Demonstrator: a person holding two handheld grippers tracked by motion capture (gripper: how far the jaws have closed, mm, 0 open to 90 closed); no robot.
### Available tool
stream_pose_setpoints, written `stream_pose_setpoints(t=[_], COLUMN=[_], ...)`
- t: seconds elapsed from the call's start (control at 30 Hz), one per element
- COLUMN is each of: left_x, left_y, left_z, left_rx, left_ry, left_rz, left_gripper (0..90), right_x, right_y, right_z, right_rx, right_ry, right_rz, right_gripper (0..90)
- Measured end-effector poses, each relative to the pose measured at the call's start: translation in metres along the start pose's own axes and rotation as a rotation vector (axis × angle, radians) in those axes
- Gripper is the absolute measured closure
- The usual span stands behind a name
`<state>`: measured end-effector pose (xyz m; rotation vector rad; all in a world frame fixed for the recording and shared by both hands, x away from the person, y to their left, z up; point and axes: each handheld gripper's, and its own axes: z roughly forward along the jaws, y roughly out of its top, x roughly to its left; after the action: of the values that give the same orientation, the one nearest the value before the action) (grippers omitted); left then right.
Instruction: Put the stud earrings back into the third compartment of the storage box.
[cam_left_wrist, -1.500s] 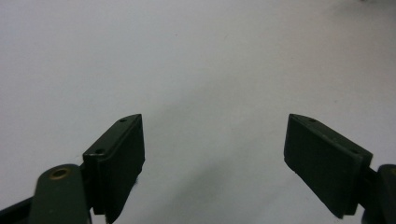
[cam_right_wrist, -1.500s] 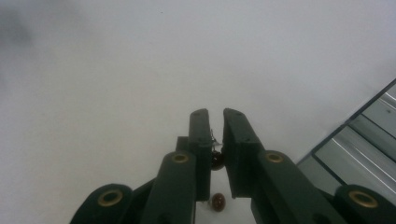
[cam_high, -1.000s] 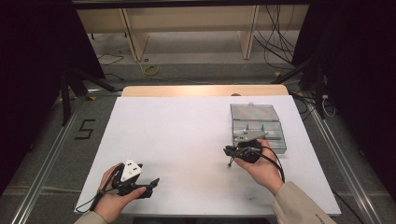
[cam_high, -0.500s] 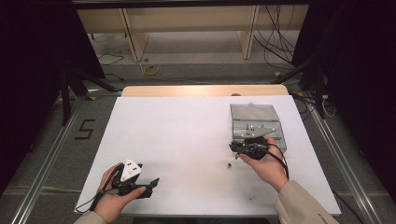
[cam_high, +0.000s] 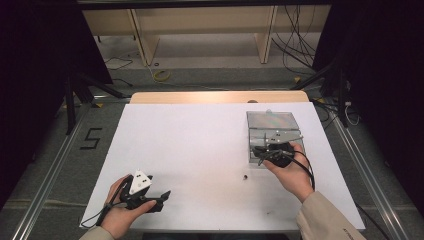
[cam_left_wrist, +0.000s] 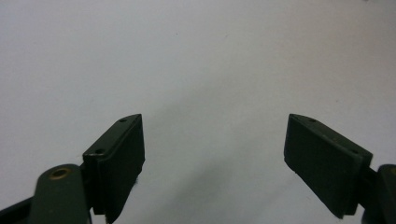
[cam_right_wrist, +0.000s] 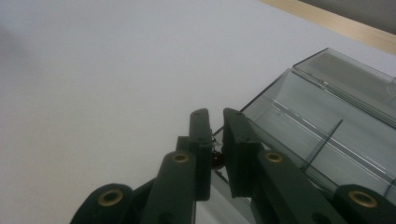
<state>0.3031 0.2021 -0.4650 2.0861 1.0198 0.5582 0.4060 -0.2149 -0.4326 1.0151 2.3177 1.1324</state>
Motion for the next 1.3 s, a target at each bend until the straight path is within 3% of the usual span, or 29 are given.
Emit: stream_pose_setpoints(t=[0.33,0.77,1.3], left_x=[0.0,0.0,0.0], left_y=[0.0,0.0,0.0], left_z=[0.0,0.0,0.001], left_rx=[0.0,0.005,0.004], left_ry=[-0.001,-0.003,0.0], left_rz=[0.001,0.003,-0.001], left_gripper=[20.0,20.0,20.0], right_x=[-0.013,-0.04,-0.068], right_y=[-0.001,-0.005,-0.01], right_z=[-0.006,-0.015,-0.021], right_rx=[-0.012,-0.028,-0.026], right_ry=[-0.049,-0.137,-0.212], right_rz=[0.023,0.077,0.133], right_gripper=[82.5,82.5,82.5])
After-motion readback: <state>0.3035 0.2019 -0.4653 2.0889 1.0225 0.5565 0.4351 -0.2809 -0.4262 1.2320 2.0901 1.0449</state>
